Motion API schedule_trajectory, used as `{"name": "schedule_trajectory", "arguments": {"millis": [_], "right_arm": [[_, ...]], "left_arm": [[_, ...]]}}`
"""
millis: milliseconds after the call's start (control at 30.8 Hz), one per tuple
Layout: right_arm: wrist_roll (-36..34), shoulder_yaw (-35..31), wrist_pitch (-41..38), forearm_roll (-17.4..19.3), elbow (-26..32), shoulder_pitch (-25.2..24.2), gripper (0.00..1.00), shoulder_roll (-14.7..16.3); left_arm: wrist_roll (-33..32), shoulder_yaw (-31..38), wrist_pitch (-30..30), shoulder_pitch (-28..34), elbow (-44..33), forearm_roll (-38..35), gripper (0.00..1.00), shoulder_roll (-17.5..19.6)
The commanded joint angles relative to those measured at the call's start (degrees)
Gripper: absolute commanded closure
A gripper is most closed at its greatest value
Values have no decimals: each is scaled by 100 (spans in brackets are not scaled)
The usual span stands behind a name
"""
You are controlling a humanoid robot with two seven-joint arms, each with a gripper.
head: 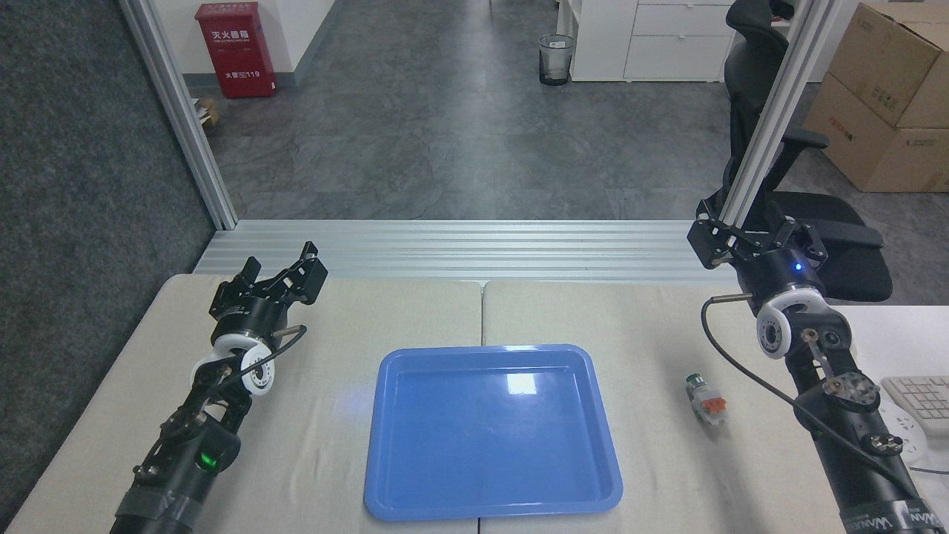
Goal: Pick up switch part and place in tray
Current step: 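Lower the right gripper down onto the white-and-orange switch part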
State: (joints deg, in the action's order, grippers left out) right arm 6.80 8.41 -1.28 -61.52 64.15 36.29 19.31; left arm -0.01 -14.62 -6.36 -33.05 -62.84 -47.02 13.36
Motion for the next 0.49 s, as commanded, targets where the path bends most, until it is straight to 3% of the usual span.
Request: {"name": "schedule_trajectory", "arguments": {"millis": [0, 227, 454], "right_arm": [[5, 82, -13, 9, 1, -43, 2, -15], [14, 117, -57, -9, 28, -306, 2, -15], [14, 275, -391, -17, 476, -1474, 2, 284]], "left_arm": [[1, 3, -6, 0, 0, 0, 0, 0], [1, 3, -6, 0, 0, 0, 0, 0], [1, -6, -6, 0, 0, 0, 0, 0]]}}
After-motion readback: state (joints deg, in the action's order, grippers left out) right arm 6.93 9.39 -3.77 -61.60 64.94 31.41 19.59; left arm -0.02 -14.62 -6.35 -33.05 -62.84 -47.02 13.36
